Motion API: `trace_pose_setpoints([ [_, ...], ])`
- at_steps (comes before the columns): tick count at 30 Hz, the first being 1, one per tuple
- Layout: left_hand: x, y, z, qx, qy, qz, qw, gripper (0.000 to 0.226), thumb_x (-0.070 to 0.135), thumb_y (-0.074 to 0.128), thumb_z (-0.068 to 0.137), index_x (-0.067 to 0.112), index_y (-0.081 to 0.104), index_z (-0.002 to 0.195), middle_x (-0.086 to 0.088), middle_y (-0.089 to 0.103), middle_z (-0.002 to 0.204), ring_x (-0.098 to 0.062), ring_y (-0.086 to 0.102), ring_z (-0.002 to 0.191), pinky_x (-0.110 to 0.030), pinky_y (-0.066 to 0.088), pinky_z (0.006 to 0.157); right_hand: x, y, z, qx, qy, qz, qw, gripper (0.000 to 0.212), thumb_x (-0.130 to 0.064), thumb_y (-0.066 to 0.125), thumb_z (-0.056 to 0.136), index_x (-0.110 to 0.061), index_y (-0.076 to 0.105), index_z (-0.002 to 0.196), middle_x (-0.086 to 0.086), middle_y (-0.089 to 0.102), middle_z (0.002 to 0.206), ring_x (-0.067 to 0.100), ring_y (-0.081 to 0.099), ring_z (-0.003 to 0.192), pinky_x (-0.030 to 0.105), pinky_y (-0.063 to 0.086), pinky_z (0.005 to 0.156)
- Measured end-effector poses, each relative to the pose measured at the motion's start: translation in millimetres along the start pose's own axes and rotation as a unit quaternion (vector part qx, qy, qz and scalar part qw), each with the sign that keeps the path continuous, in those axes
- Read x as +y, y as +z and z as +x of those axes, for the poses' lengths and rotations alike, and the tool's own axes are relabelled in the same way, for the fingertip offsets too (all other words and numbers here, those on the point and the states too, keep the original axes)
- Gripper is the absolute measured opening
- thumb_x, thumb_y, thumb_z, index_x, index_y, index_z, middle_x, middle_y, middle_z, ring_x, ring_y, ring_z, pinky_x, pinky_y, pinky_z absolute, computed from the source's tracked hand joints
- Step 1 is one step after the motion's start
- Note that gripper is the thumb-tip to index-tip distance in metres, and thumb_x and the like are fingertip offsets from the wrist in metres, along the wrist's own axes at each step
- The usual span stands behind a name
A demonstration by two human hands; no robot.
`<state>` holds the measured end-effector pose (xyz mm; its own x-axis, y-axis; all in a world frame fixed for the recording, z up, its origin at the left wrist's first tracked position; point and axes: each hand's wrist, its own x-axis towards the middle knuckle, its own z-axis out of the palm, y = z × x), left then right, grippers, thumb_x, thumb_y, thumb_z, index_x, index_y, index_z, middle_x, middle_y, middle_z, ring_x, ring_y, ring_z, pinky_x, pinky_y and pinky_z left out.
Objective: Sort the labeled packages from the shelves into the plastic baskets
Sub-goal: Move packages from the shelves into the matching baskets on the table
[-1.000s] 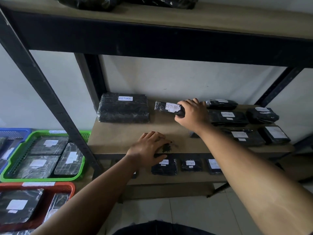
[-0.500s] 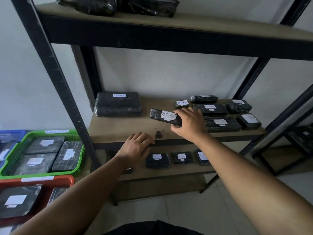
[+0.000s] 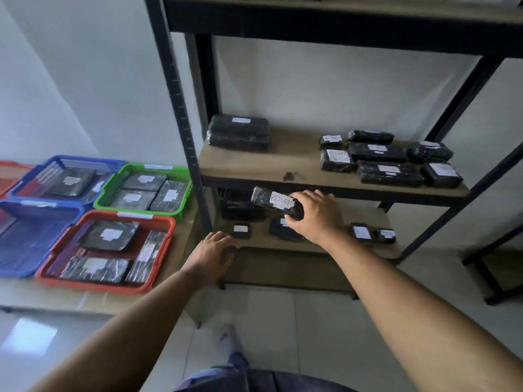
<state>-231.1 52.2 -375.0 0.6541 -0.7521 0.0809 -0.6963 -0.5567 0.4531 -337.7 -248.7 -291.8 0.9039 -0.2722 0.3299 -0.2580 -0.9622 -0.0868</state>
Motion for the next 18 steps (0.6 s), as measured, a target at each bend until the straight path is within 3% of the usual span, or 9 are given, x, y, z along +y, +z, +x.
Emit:
trace_pose_setpoints([
  [4,-15.8,-27.4,-49.9,-0.034,-0.070,-0.010,0.997,0.028,0.025,0.070,0.098,0.033,0.071,0.124,0.011,0.064,0.123,-0.012,0.061,0.113,-0.025,0.050,0.094,-50.5,-2.8,-8.1,0.002,-0.039,0.041,0.998,0.060,-0.064,0.061,0.077,-0.029,0.070,0.125,-0.010,0.073,0.112,0.020,0.068,0.100,0.039,0.048,0.088],
  [8,-46.9,-58.0,-82.6,-0.016,-0.140,-0.064,0.988,0.020,0.024,0.071,0.099,0.037,0.069,0.113,0.015,0.068,0.110,-0.011,0.068,0.103,-0.031,0.058,0.088,-94.7,-11.3,0.3,-0.004,-0.080,0.062,0.995,0.064,-0.066,0.055,0.079,-0.028,0.067,0.130,-0.011,0.071,0.116,0.017,0.069,0.096,0.037,0.050,0.084],
  [12,-89.1,-88.7,-105.6,0.034,-0.203,-0.094,0.974,0.018,0.025,0.072,0.098,0.042,0.070,0.103,0.017,0.072,0.101,-0.005,0.070,0.091,-0.034,0.060,0.082,-140.8,-20.2,17.3,-0.024,-0.116,0.086,0.989,0.058,-0.056,0.067,0.081,-0.029,0.064,0.132,-0.011,0.068,0.119,0.017,0.068,0.096,0.039,0.053,0.085],
  [18,-174.5,-144.5,-137.5,0.094,-0.271,-0.178,0.941,0.011,0.030,0.074,0.096,0.032,0.075,0.107,0.011,0.078,0.099,-0.013,0.074,0.096,-0.037,0.058,0.092,-249.1,-8.2,53.3,-0.081,-0.138,0.130,0.979,0.056,-0.050,0.072,0.079,-0.034,0.063,0.132,-0.015,0.065,0.123,0.018,0.068,0.100,0.037,0.057,0.087],
])
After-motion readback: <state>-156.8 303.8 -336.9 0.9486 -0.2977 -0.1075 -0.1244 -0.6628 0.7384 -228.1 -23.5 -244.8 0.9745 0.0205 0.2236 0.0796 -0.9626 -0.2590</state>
